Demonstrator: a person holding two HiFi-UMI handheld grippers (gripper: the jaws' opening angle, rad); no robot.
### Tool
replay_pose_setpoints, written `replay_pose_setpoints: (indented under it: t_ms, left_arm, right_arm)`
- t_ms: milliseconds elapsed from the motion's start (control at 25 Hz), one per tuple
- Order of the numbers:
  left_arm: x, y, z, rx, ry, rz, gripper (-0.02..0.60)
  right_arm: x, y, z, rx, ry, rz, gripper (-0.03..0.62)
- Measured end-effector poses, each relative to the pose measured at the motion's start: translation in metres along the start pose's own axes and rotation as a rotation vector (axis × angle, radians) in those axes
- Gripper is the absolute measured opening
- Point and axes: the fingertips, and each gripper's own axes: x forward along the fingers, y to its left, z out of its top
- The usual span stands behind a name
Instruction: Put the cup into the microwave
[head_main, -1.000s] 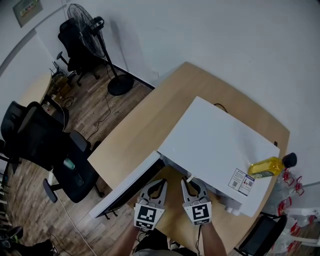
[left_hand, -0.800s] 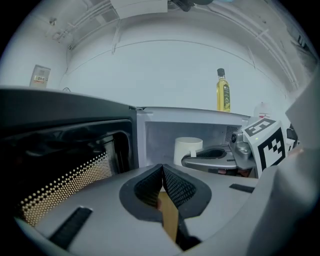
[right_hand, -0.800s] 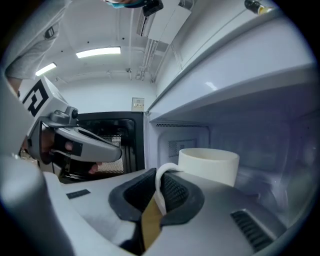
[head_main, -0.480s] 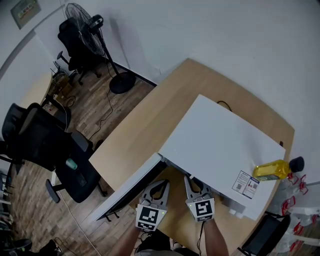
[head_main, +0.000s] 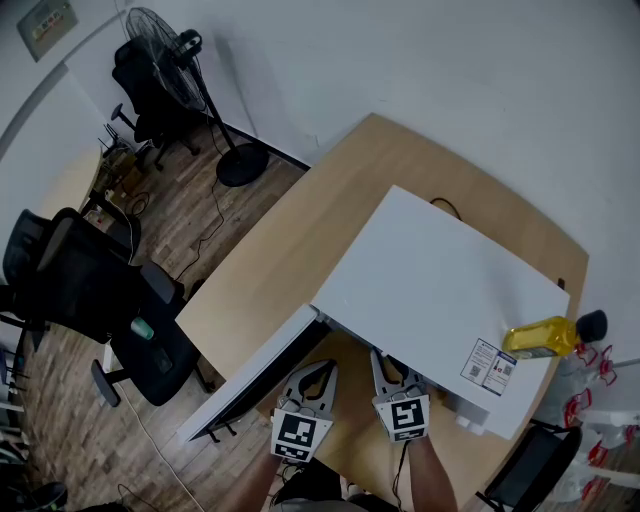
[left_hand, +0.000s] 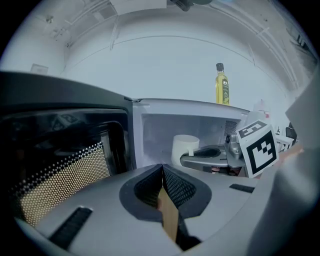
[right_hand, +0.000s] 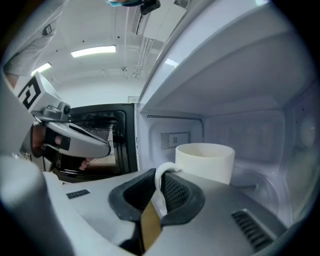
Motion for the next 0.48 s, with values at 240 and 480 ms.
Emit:
replay_pose_setpoints:
  t_ms: [240, 480]
  left_arm:
    - [0.0, -0.002, 0.001, 0.0, 0.0, 0.002, 0.023]
    - [0.001, -0.009, 0.002, 0.006, 0.002, -0.012, 0.023]
  right_arm:
    - [-0.006, -0.006, -0.002, 0.034, -0.004, -0.022, 0.049]
    - [-0.018, -0.019, -0.008, 0.057, 0.0, -0.06, 0.069]
